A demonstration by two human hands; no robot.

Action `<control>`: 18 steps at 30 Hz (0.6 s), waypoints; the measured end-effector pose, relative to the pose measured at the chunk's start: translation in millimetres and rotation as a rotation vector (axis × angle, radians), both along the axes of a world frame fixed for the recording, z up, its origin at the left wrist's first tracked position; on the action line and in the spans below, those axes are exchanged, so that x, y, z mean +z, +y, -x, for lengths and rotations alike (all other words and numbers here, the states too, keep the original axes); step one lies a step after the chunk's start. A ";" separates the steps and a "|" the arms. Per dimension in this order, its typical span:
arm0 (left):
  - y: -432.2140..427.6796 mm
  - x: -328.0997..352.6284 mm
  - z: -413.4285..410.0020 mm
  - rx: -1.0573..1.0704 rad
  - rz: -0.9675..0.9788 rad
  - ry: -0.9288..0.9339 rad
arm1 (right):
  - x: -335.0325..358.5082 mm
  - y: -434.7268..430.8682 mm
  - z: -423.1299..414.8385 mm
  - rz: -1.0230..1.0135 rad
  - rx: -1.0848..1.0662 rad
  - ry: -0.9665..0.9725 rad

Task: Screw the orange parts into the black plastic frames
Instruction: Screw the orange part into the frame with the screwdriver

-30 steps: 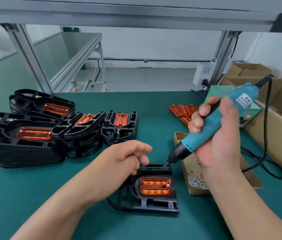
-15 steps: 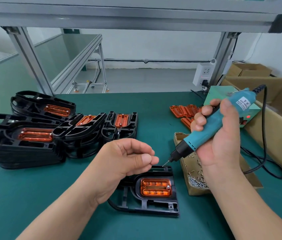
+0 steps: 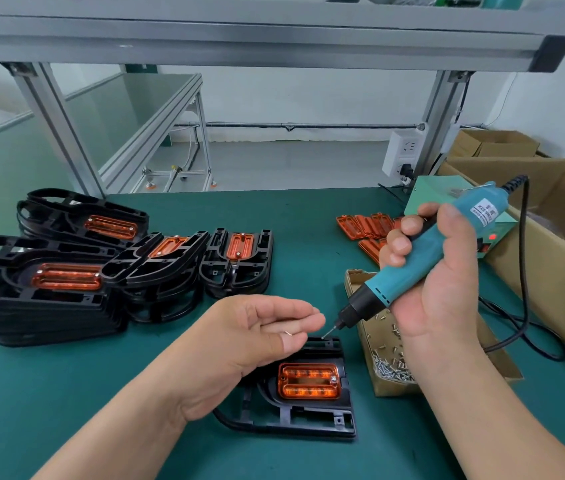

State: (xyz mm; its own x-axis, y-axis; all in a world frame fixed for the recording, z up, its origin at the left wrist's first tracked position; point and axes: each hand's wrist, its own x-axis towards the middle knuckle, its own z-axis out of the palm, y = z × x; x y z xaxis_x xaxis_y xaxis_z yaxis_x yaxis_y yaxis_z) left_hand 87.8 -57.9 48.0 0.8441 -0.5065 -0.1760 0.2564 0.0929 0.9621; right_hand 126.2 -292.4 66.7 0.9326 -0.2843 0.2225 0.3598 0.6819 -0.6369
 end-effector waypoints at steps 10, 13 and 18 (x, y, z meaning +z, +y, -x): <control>-9.1 -0.3 2.9 0.183 -0.134 -0.086 | 5.3 -0.4 4.0 -0.090 0.012 -0.018; -10.7 -1.9 2.8 0.191 -0.163 -0.109 | 6.5 -1.1 5.6 -0.103 0.010 -0.025; -13.2 -1.8 6.6 0.144 -0.180 -0.147 | 9.1 -0.5 8.1 -0.140 -0.018 -0.028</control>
State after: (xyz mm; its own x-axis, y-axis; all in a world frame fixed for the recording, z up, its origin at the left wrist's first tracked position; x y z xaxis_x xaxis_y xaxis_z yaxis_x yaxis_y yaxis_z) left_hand 81.3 -71.1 46.2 0.9284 -0.3509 -0.1221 0.1088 -0.0575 0.9924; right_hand 118.2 -292.9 75.8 0.9210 -0.3312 0.2051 0.3891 0.7567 -0.5253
